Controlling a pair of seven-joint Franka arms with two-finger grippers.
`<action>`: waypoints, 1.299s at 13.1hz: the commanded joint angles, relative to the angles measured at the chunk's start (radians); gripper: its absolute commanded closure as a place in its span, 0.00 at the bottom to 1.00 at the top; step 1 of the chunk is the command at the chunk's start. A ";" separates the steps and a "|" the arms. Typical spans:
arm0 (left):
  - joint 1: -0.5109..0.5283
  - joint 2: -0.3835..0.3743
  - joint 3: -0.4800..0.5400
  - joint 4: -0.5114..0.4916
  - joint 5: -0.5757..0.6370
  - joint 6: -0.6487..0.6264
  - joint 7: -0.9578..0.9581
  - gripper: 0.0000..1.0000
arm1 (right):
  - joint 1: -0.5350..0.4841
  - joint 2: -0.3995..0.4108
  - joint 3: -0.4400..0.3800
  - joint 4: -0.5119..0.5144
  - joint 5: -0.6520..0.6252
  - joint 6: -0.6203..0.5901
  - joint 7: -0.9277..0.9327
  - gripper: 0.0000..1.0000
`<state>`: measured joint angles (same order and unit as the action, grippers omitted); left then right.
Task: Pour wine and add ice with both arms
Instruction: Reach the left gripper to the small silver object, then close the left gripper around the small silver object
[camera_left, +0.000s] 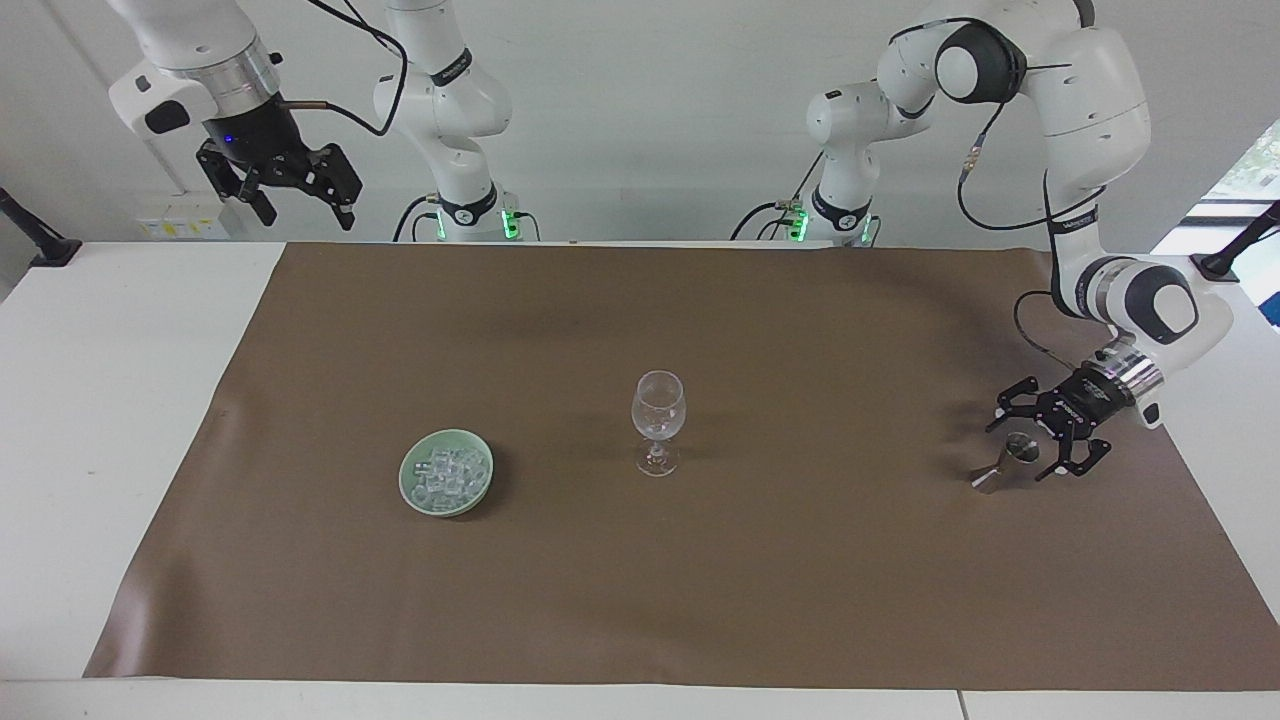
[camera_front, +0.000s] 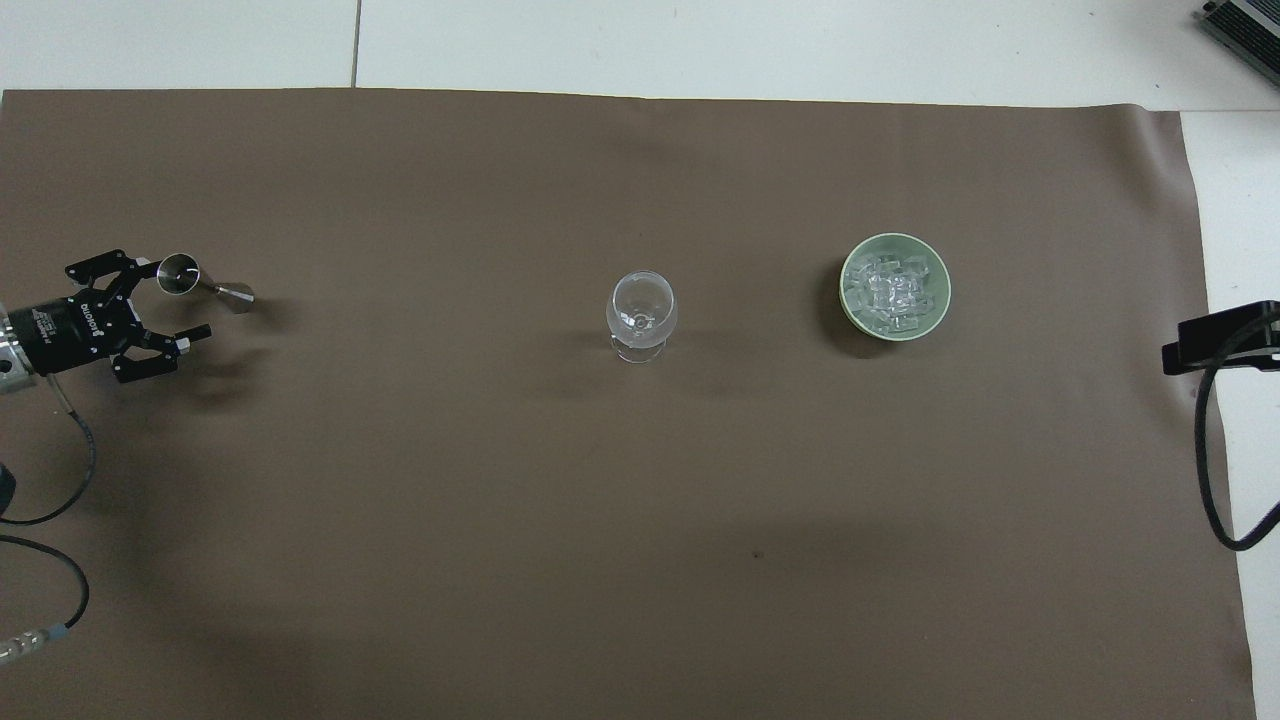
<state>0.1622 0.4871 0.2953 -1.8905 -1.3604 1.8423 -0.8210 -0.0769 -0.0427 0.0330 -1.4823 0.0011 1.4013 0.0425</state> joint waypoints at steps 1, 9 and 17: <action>-0.016 -0.004 0.002 -0.033 -0.051 0.044 0.019 0.00 | -0.004 0.000 -0.001 0.011 0.019 -0.019 -0.016 0.00; -0.020 -0.007 -0.018 -0.061 -0.137 0.071 0.016 0.00 | -0.004 0.000 -0.001 0.011 0.019 -0.019 -0.016 0.00; -0.021 -0.012 -0.036 -0.075 -0.178 0.089 0.016 0.00 | -0.004 0.000 -0.001 0.008 0.019 -0.019 -0.016 0.00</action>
<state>0.1583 0.4877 0.2494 -1.9411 -1.5105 1.9068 -0.8209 -0.0769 -0.0427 0.0330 -1.4823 0.0011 1.4013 0.0425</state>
